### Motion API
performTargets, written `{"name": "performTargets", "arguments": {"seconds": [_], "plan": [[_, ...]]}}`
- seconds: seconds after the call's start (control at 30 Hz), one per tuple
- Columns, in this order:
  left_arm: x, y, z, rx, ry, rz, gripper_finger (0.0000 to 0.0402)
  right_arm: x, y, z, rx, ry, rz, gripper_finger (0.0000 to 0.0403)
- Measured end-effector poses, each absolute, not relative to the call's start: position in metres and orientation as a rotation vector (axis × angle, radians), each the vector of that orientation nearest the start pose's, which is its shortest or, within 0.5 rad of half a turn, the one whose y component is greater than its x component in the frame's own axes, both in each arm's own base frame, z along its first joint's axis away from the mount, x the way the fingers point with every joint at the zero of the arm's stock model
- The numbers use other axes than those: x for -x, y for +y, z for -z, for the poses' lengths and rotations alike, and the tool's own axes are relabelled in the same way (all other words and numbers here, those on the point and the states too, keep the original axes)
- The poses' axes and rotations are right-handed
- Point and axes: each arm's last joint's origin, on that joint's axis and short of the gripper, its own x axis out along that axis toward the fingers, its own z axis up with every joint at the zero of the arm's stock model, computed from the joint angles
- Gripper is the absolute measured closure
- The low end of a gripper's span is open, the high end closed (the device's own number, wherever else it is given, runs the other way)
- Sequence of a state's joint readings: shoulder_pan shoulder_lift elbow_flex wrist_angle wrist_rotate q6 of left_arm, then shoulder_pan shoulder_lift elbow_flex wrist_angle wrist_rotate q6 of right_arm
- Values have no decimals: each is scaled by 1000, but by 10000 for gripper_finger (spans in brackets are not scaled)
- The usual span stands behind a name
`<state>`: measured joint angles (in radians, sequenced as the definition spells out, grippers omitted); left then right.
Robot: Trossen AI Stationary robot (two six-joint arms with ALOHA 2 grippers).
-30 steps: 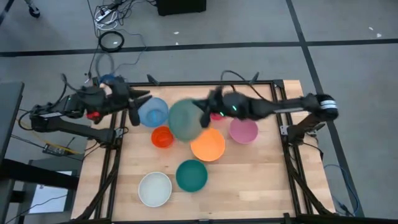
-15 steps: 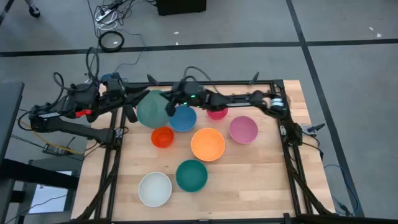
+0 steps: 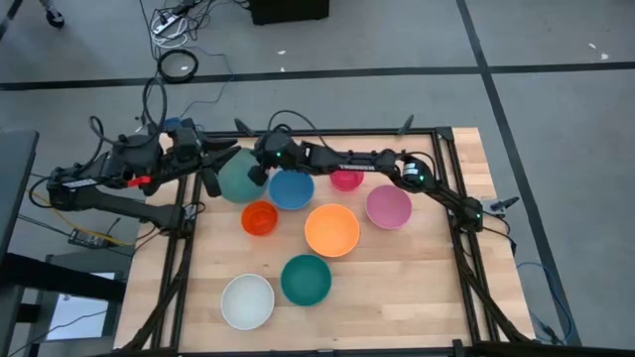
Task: Nest bowls inside each other
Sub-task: Stack the green bowl on top of the blue bowl, then stack the yellow bowl on top of the green bowl
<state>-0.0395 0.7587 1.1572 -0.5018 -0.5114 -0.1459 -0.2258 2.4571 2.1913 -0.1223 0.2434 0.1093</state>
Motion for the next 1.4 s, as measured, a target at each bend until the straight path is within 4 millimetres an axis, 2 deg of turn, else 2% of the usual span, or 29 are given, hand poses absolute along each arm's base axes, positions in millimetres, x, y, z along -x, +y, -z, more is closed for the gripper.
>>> {"name": "performTargets", "arguments": {"seconds": [0.13, 0.4, 0.57, 0.83, 1.0, 1.17, 1.3, 1.4], "plan": [[-124, 9, -426, 112, 66, -478, 306, -548, -137, -226, -80, 387, 480, 376], [-124, 9, -426, 112, 66, -478, 306, -548, -137, -226, -99, 396, 461, 275], [-124, 9, -426, 112, 66, -478, 306, -547, -137, -228, -78, 398, 459, 236], [-124, 9, -424, 102, 85, -479, 306, -549, -129, -232, -6, 389, 467, 235], [-123, 9, -420, 96, 128, -481, 306, -541, -118, -236, 92, 523, 456, 243], [-110, 10, -407, 143, 243, -499, 306, -507, -83, -278, 144, 742, 339, 245], [-100, 9, -399, 200, 316, -498, 306, -467, -51, -303, 118, 976, 216, 246], [-95, 6, -395, 240, 351, -467, 306, -429, -32, -323, 72, 1137, 223, 246]]}}
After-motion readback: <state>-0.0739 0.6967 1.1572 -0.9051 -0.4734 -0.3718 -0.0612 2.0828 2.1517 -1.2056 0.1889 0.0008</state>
